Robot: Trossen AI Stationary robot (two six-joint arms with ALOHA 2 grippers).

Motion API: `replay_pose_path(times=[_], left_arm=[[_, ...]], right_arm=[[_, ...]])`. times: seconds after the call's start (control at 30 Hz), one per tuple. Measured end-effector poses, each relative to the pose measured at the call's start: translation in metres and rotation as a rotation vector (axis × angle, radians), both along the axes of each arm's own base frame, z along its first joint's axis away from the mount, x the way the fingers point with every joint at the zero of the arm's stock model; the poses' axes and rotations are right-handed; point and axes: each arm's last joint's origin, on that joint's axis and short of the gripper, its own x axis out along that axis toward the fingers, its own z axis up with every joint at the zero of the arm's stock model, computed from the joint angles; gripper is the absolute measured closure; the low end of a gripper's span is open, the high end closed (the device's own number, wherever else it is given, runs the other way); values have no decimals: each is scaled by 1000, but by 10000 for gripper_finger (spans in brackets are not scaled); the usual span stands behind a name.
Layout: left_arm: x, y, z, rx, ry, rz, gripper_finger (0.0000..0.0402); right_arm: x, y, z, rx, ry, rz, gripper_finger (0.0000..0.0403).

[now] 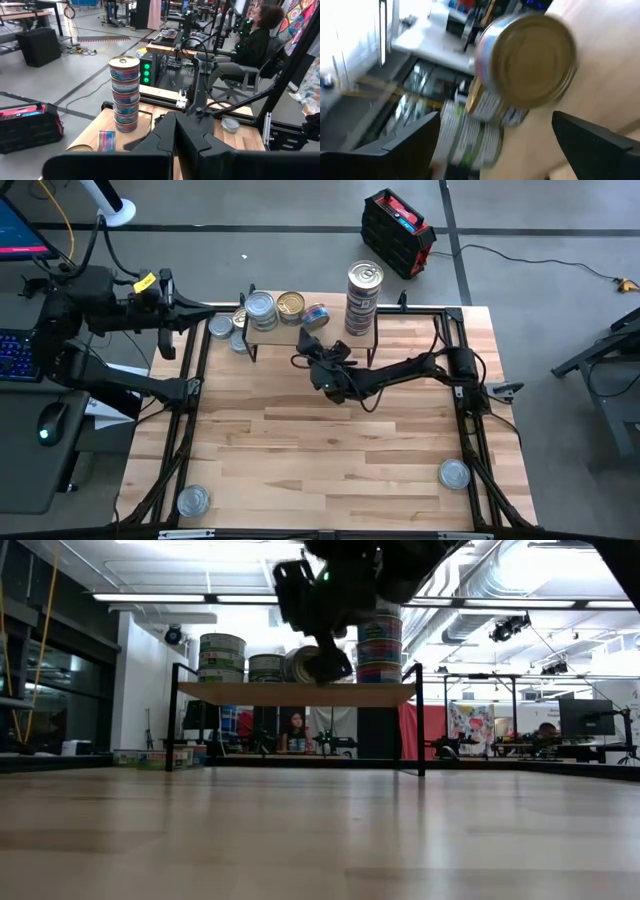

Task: Stack canned seafood by type on shelf
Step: Put the blue pink tuna can on the shelf

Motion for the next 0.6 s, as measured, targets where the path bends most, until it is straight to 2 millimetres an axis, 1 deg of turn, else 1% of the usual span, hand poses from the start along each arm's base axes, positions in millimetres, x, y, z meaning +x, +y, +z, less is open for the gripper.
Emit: replay_pose_path(times=[0.07, 0.13, 0.27, 0.33, 0.37, 0.43, 0.53, 0.6], left_arm=[[0, 0, 0, 3, 0, 13, 402], [0, 1, 0, 7, 1, 38, 402], [6, 2, -3, 8, 36, 53, 402], [17, 3, -9, 5, 80, 53, 401], [25, 4, -16, 2, 110, 51, 401], [45, 6, -35, -4, 165, 44, 401], [82, 10, -73, -12, 203, 35, 402], [104, 15, -102, -26, 200, 37, 401]], right_arm=[[-1, 6, 10, -20, 32, 62, 29], [-5, 14, 25, -58, 73, 112, 29], [-21, 31, 67, -181, 200, 165, 28], [-33, 39, 90, -260, 286, 184, 28], [-41, 42, 103, -297, 324, 185, 28], [-57, 47, 128, -358, 403, 169, 28], [-86, 50, 162, -418, 504, 156, 28], [-105, 52, 178, -437, 549, 167, 28]])
